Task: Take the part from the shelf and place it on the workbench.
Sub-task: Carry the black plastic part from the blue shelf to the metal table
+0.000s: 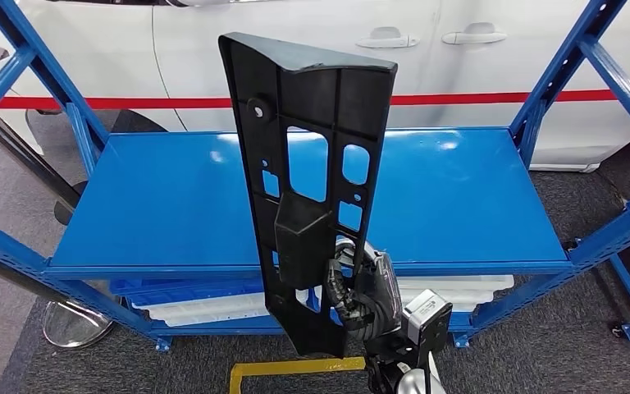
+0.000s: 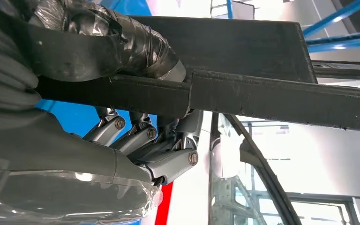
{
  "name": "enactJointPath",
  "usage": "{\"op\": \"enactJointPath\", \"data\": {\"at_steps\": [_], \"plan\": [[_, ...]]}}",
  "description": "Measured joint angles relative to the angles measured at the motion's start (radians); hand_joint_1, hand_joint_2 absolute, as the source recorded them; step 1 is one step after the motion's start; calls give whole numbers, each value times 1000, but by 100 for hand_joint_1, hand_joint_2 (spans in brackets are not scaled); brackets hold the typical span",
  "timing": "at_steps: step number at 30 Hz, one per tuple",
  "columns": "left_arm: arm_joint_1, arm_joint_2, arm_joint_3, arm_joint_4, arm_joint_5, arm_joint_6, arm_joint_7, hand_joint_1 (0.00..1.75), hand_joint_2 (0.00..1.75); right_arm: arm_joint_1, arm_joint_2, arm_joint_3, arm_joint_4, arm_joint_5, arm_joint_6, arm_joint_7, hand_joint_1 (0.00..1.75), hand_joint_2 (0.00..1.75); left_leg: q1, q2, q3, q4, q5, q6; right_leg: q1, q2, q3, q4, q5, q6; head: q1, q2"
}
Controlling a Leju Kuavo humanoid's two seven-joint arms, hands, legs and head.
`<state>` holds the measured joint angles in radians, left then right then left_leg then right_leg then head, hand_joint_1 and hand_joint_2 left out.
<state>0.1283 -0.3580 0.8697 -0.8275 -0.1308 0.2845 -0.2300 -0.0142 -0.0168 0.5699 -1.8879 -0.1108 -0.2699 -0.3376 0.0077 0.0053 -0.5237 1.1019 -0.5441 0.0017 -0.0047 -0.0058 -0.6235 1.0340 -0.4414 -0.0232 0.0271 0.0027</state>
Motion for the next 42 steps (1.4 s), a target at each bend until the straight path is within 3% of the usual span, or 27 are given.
{"op": "enactJointPath", "data": {"at_steps": [2, 5, 6, 7, 10, 11, 12, 13, 15, 17, 18, 20, 21, 23, 25, 26, 27, 28, 30, 32, 33, 36, 37, 38, 40, 41, 42], "plan": [[15, 1, -45, -11, 45, 23, 20, 0, 175, 0, 0, 0, 0, 15, 0, 0, 175, 175, -5, -2, 58, -95, -1, 10, 1, 0, -7, 3, 11, 11, 0, 0], [39, 0, -105, -35, 86, 44, 46, 0, 175, 1, 0, 0, 1, 43, 2, -3, 175, 175, -7, -2, 50, -113, 15, 27, -1, 1, -9, -1, 27, 31, 0, 0], [45, 0, -119, -42, 92, 45, 53, 0, 175, 3, -1, 0, 1, 52, 6, -6, 175, 175, -5, -1, 44, -117, 26, 35, -2, 2, -15, 8, 12, 36, 1, 0], [50, -1, -131, -48, 96, 43, 58, 0, 175, 5, -2, 0, 1, 61, 13, -11, 175, 175, -2, 1, 34, -121, 38, 42, -2, 4, -27, 37, -22, 41, 1, 0], [61, -1, -150, -66, 93, 30, 68, 0, 175, 22, -9, -2, 2, 83, 33, -29, 175, 175, -3, 4, -3, -118, 68, 53, -6, 5, -79, 210, -155, 52, 0, 0], [63, -1, -151, -70, 91, 26, 69, 0, 175, 30, -11, -2, 2, 87, 36, -34, 175, 175, -4, 4, -17, -115, 76, 53, -7, 5, -84, 256, -169, 53, 0, 0], [65, -1, -151, -73, 89, 23, 71, 0, 175, 37, -13, -2, 3, 90, 39, -39, 175, 175, -5, 4, -32, -111, 84, 52, -7, 5, -74, 270, -162, 54, 0, 0], [67, -1, -151, -75, 87, 21, 73, 0, 175, 43, -15, -3, 4, 93, 44, -44, 175, 175, -6, 4, -47, -105, 91, 50, -8, 5, -44, 249, -139, 53, 0, 0], [68, -1, -150, -77, 85, 15, 75, 0, 175, 49, -17, -3, 6, 100, 53, -57, 175, 175, -7, 3, -70, -93, 101, 45, -7, 5, 57, 118, -98, 45, 0, 0], [67, -1, -145, -78, 79, 4, 77, 0, 175, 54, -17, -4, 11, 104, 59, -71, 175, 175, -9, 2, -82, -84, 111, 35, -2, 5, 131, 4, -96, 35, 0, 0], [65, -1, -140, -78, 75, -1, 77, 0, 175, 58, -17, -3, 15, 104, 62, -79, 175, 175, -9, 2, -84, -83, 117, 29, 2, 6, 144, -21, -102, 29, 0, 0], [63, -1, -128, -78, 67, -7, 77, 0, 175, 70, -17, -4, 20, 103, 67, -95, 175, 175, -8, 2, -87, -84, 127, 17, 1, 4, 137, -30, -89, 17, 0, 0], [63, -1, -122, -78, 64, -9, 77, 0, 175, 76, -17, -4, 22, 102, 68, -102, 175, 175, -7, 0, -93, -77, 117, 12, -1, 3, 130, -33, -81, 9, -1, 0], [63, -1, -111, -78, 60, -15, 78, 0, 175, 87, -17, -4, 26, 100, 68, -109, 175, 175, -4, -1, -119, -16, 46, 1, -7, -1, 108, -37, -59, -5, -1, 0], [62, -1, -100, -78, 57, -21, 80, 0, 175, 97, -17, -4, 28, 98, 68, -111, 175, 175, -1, -2, -154, 107, -49, -7, -6, -2, 81, -35, -38, -9, -1, 0], [62, -1, -95, -78, 57, -22, 82, 0, 175, 101, -17, -4, 29, 97, 68, -111, 175, 175, 0, -2, -163, 162, -72, -10, -5, -3, 66, -33, -28, -9, -1, 0], [61, -1, -92, -78, 57, -23, 83, 0, 175, 105, -17, -4, 31, 96, 69, -111, 175, 175, 0, -2, -159, 193, -72, -11, -5, -4, 50, -30, -19, -8, -1, 0], [60, -1, -89, -78, 56, -24, 83, 0, 175, 107, -17, -4, 32, 96, 70, -111, 175, 175, 1, -2, -138, 187, -51, -11, -4, -4, 35, -25, -10, -6, -1, 0], [58, 0, -80, -79, 51, -29, 85, 0, 175, 111, -17, -4, 32, 93, 72, -114, 175, 175, 1, -2, -45, 78, 1, -6, -4, -4, 9, -14, 3, -1, -1, 0], [53, 0, -68, -82, 42, -38, 88, 0, 175, 116, -17, -5, 32, 88, 76, -117, 175, 175, -3, -3, 53, -63, 4, 3, -2, -5, -5, -5, 14, 8, -1, 0], [50, 1, -60, -84, 36, -42, 89, 0, 175, 119, -17, -7, 32, 85, 80, -118, 175, 175, -5, -4, 77, -103, -4, 7, -2, -5, -7, -3, 21, 14, -1, 0], [44, 1, -33, -85, 22, -51, 95, 0, 175, 129, -17, -15, 31, 77, 90, -121, 175, 175, -6, -2, 70, -125, 10, 25, -2, -5, -11, -5, 35, 33, -1, 0], [43, 1, -25, -85, 19, -52, 97, 0, 175, 135, -17, -19, 31, 73, 92, -121, 175, 175, -3, 0, 61, -128, 22, 34, -3, -2, -17, 7, 16, 38, -1, 0], [42, 1, -19, -85, 17, -52, 99, 0, 175, 141, -17, -24, 30, 71, 94, -121, 175, 175, -1, 3, 50, -131, 34, 41, -4, 0, -29, 39, -24, 42, 0, 0], [41, 1, -9, -85, 15, -54, 102, 0, 175, 152, -18, -35, 29, 66, 100, -121, 175, 175, -2, 6, 23, -129, 55, 49, -8, 2, -61, 153, -127, 47, 0, 0], [40, 1, -4, -85, 15, -55, 103, 0, 175, 156, -18, -39, 29, 65, 102, -121, 175, 175, -3, 7, 8, -127, 66, 50, -9, 2, -72, 214, -159, 49, 0, 0], [40, 1, 0, -85, 15, -57, 104, 0, 175, 160, -18, -43, 28, 65, 103, -121, 175, 175, -4, 7, -6, -123, 75, 49, -9, 2, -74, 255, -166, 50, -1, 0]]}}
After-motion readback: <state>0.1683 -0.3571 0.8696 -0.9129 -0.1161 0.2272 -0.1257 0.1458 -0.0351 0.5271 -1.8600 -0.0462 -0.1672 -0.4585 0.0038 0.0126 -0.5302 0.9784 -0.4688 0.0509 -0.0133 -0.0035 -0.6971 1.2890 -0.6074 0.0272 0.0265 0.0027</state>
